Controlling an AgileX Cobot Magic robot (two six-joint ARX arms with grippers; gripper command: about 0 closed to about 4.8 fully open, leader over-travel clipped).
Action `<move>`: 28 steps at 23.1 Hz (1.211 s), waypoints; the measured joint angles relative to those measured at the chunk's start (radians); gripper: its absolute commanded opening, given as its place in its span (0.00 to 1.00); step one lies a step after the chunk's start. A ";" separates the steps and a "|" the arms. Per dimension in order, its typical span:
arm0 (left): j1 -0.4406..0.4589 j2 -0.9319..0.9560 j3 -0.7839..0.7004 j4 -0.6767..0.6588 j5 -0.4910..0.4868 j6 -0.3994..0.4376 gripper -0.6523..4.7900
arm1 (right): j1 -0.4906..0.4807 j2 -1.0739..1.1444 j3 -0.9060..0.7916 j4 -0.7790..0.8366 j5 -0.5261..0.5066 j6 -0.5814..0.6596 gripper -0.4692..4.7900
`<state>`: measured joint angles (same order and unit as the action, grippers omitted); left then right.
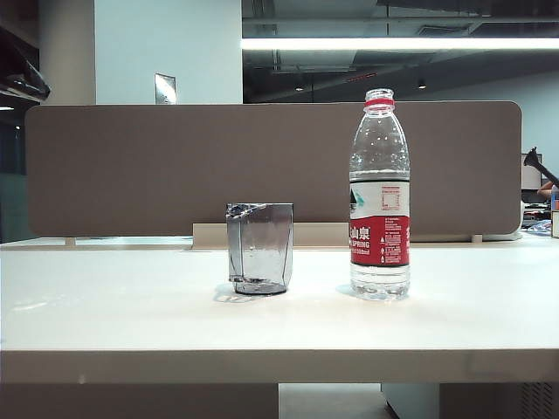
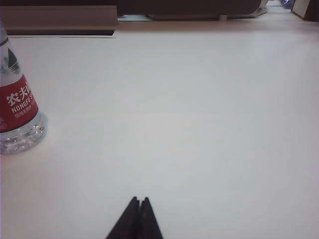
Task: Pick up the mineral water bottle on the table and pour water into the mug until it's full.
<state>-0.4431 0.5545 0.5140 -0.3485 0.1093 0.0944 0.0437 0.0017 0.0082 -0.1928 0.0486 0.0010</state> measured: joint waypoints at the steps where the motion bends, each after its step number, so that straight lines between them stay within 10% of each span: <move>1: 0.000 0.000 0.000 0.000 0.000 0.000 0.11 | 0.000 0.000 0.000 0.000 0.000 0.000 0.08; 13: 0.000 0.000 0.000 0.000 0.000 0.000 0.11 | 0.007 0.001 0.220 0.029 -0.185 0.255 0.08; 22: 0.000 0.000 0.000 0.000 0.000 0.000 0.11 | 0.005 0.235 0.919 0.054 -0.055 -0.038 0.26; 28: 0.000 0.000 0.000 0.000 0.000 0.000 0.11 | 0.005 0.618 1.150 0.581 0.015 -0.053 0.26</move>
<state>-0.4435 0.5541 0.5140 -0.3485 0.1089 0.0944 0.0486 0.6201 1.1584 0.3882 0.0639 -0.0517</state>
